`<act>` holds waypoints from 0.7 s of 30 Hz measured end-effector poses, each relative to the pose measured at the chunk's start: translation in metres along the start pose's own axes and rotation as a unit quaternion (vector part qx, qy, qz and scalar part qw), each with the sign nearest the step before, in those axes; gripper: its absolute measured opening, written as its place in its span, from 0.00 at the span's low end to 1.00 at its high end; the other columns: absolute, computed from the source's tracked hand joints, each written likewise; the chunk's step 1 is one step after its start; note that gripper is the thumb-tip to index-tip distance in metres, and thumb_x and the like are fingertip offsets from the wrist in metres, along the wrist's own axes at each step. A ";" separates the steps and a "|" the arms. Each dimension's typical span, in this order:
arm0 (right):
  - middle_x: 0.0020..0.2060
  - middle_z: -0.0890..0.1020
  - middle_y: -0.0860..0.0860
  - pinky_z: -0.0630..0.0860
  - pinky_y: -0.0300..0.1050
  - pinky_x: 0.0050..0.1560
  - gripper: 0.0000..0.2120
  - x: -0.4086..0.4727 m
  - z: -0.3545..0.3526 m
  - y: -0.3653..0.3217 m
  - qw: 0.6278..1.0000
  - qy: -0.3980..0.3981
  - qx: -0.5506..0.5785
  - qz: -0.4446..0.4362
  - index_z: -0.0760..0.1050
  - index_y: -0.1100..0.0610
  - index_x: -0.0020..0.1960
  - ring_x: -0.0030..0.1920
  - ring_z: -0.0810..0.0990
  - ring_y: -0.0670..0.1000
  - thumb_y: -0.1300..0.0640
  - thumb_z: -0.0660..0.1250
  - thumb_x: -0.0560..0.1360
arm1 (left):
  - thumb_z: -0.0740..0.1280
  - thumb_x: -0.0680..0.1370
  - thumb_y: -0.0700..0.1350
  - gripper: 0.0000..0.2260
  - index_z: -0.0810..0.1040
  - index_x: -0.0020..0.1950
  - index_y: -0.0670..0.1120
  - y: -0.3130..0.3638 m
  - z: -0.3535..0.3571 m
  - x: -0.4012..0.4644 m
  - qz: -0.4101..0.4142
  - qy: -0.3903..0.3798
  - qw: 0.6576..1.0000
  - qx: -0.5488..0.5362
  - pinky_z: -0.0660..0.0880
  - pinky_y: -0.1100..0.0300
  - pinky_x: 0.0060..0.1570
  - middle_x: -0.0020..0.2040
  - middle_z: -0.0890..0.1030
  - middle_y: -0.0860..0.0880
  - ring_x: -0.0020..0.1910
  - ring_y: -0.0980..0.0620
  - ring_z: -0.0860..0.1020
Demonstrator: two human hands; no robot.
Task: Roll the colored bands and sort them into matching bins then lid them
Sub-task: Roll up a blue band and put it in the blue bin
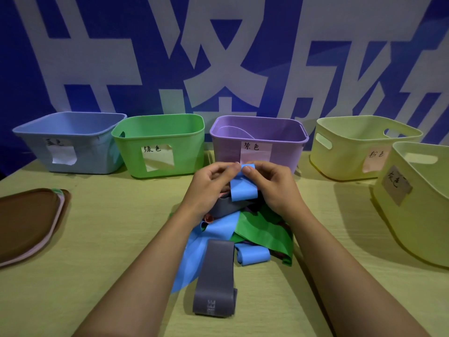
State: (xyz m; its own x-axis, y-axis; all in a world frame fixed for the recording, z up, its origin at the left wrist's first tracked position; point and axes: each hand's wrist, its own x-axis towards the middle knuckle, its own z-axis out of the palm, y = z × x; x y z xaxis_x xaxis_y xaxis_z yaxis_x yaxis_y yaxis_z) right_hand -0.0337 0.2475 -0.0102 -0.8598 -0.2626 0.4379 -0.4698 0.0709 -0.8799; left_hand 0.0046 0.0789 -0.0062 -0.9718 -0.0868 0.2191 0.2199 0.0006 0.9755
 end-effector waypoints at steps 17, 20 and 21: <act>0.36 0.84 0.40 0.74 0.33 0.42 0.16 0.000 0.002 -0.004 0.998 0.026 0.001 0.049 0.84 0.52 0.48 0.38 0.79 0.37 0.42 0.64 0.80 | 0.73 0.79 0.41 0.04 0.85 0.52 0.43 -0.004 -0.003 0.001 0.037 0.005 0.999 0.021 0.80 0.63 0.43 0.39 0.86 0.52 0.38 0.58 0.83; 0.31 0.83 0.42 0.72 0.33 0.38 0.18 -0.001 0.002 -0.006 0.997 0.042 -0.012 0.057 0.85 0.52 0.44 0.34 0.76 0.38 0.40 0.65 0.78 | 0.74 0.77 0.39 0.06 0.84 0.54 0.46 -0.005 -0.003 0.001 0.064 -0.016 0.997 0.034 0.81 0.59 0.53 0.48 0.88 0.48 0.49 0.53 0.85; 0.31 0.83 0.43 0.72 0.34 0.38 0.18 0.000 0.001 -0.005 0.997 0.046 -0.013 0.055 0.85 0.54 0.44 0.34 0.76 0.39 0.42 0.67 0.78 | 0.74 0.77 0.37 0.08 0.84 0.54 0.46 -0.004 -0.002 0.001 0.066 -0.023 0.997 0.032 0.81 0.60 0.53 0.49 0.88 0.48 0.49 0.53 0.85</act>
State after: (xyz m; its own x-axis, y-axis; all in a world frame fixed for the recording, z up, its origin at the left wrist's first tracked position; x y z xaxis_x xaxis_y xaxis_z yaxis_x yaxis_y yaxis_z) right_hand -0.0307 0.2460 -0.0058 -0.9206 -0.1618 0.3554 -0.3757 0.1194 -0.9190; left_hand 0.0032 0.0765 -0.0103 -0.9378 -0.0365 0.3453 0.3421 0.0732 0.9368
